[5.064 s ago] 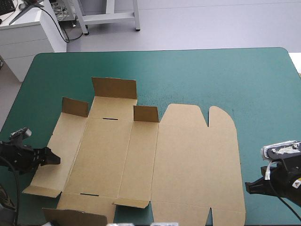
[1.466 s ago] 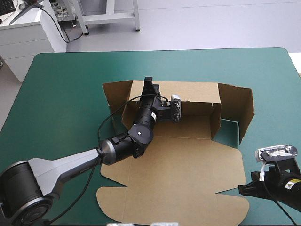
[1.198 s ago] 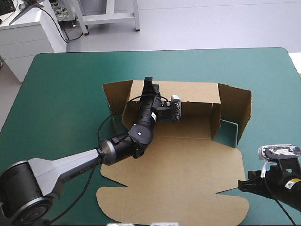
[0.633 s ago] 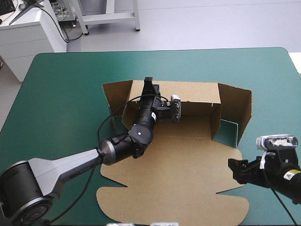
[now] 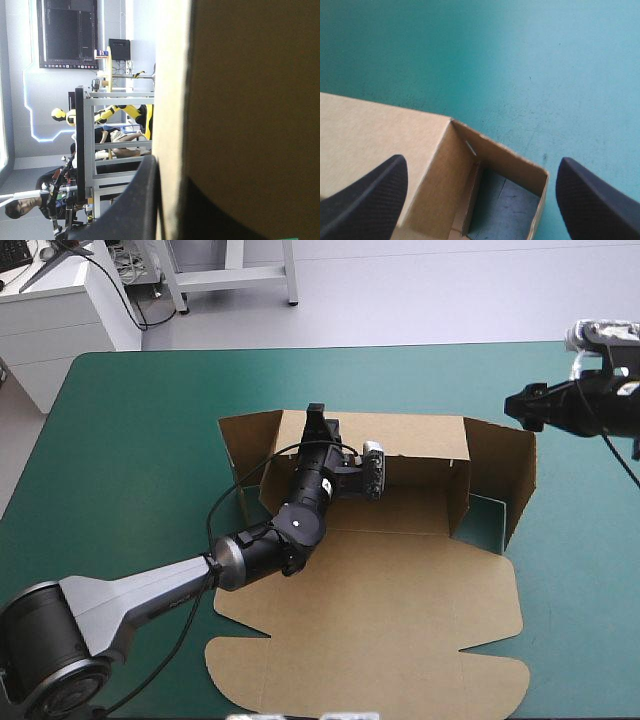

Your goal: Fold the box

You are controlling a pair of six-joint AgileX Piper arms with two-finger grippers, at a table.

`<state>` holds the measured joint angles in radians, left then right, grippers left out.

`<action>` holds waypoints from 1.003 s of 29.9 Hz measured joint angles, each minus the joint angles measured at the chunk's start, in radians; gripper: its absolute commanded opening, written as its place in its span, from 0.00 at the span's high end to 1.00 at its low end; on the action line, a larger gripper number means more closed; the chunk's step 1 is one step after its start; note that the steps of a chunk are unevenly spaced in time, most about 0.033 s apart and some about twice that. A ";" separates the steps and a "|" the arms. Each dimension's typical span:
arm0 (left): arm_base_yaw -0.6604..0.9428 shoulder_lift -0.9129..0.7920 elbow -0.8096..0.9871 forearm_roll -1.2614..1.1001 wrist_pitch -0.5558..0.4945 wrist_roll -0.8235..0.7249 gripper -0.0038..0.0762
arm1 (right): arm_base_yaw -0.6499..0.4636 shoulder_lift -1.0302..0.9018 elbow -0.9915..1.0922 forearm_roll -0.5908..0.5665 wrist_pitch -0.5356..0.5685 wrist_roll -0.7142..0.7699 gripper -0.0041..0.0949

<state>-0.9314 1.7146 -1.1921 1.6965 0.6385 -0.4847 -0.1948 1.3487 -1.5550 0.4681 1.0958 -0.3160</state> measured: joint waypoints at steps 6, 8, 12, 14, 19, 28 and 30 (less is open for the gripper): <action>0.000 0.000 0.000 0.000 0.000 0.001 0.96 | 0.000 0.221 -0.112 0.000 0.001 0.007 0.22; 0.000 0.000 0.000 0.000 0.000 0.001 0.96 | 0.000 0.268 -0.115 0.000 -0.007 0.007 0.22; 0.000 0.000 0.000 0.000 -0.001 0.001 0.96 | 0.000 0.343 -0.115 0.000 -0.024 0.007 0.22; 0.000 0.000 0.000 0.000 -0.001 0.001 0.96 | 0.000 0.369 -0.115 0.000 -0.039 0.007 0.22; 0.000 0.000 0.000 0.000 -0.001 0.001 0.96 | 0.000 0.393 -0.117 0.000 -0.052 -0.002 0.25; 0.000 0.000 0.000 0.000 -0.001 0.001 0.96 | 0.000 0.398 -0.057 0.001 -0.034 -0.040 0.32; 0.000 0.000 0.000 0.000 -0.001 0.001 0.96 | 0.000 0.384 0.002 0.001 -0.036 -0.055 0.32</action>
<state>-0.9314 1.7146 -1.1921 1.6965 0.6373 -0.4838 -0.1948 1.7329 -1.5534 0.4687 1.0594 -0.3712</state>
